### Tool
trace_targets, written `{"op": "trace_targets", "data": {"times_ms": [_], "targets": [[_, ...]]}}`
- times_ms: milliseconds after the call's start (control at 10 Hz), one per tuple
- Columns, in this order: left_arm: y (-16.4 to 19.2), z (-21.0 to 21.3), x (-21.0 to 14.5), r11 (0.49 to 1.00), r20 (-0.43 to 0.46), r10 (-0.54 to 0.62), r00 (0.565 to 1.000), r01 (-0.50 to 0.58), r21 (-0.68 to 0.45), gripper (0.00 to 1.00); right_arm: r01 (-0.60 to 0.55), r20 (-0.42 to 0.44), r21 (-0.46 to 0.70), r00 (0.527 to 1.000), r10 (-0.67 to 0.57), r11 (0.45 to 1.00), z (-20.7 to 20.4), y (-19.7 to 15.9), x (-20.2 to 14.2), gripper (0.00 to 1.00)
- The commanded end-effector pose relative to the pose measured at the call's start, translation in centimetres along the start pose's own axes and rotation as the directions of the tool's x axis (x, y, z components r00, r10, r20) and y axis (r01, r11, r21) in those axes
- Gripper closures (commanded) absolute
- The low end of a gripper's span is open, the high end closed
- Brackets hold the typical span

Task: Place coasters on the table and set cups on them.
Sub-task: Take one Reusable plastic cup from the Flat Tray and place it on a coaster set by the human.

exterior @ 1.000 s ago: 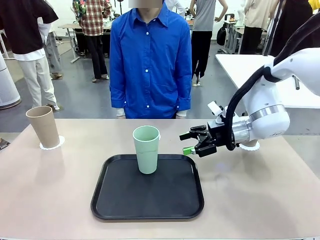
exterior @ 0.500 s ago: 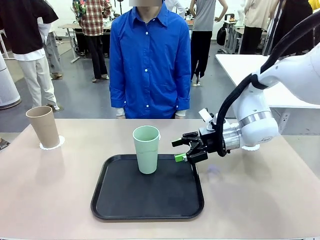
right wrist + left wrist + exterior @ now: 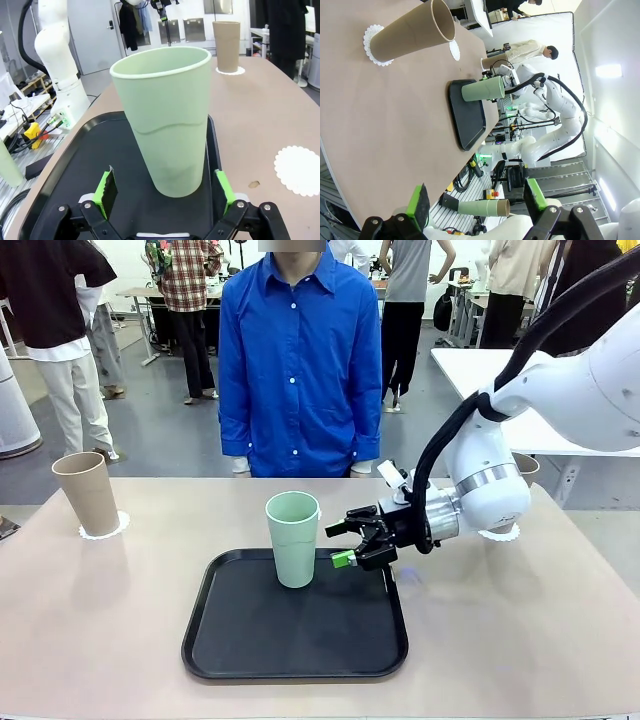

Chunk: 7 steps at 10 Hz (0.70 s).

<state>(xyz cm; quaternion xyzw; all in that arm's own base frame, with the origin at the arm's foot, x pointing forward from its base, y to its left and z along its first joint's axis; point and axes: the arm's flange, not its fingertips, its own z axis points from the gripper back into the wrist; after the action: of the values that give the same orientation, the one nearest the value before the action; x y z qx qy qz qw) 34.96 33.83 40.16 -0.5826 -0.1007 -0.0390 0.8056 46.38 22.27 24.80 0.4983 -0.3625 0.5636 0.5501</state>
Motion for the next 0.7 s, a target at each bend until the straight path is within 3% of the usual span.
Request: {"op": "trace_targets", "data": {"times_ms": [0,600], "targets": [[-0.2,0.0,-0.2,1.0,0.004,0.002,1.0,-0.002,0.004,0.0,-0.022,0.004,-0.003,1.0,0.022,1.0,-1.2,-0.7,-0.5,0.0],[-0.2,0.0,-0.2,1.0,0.004,0.002,1.0,-0.002,0.004,0.0,-0.029,0.011,0.036,1.0,0.029,0.999,-3.4,-1.0,-0.3,0.0]]}}
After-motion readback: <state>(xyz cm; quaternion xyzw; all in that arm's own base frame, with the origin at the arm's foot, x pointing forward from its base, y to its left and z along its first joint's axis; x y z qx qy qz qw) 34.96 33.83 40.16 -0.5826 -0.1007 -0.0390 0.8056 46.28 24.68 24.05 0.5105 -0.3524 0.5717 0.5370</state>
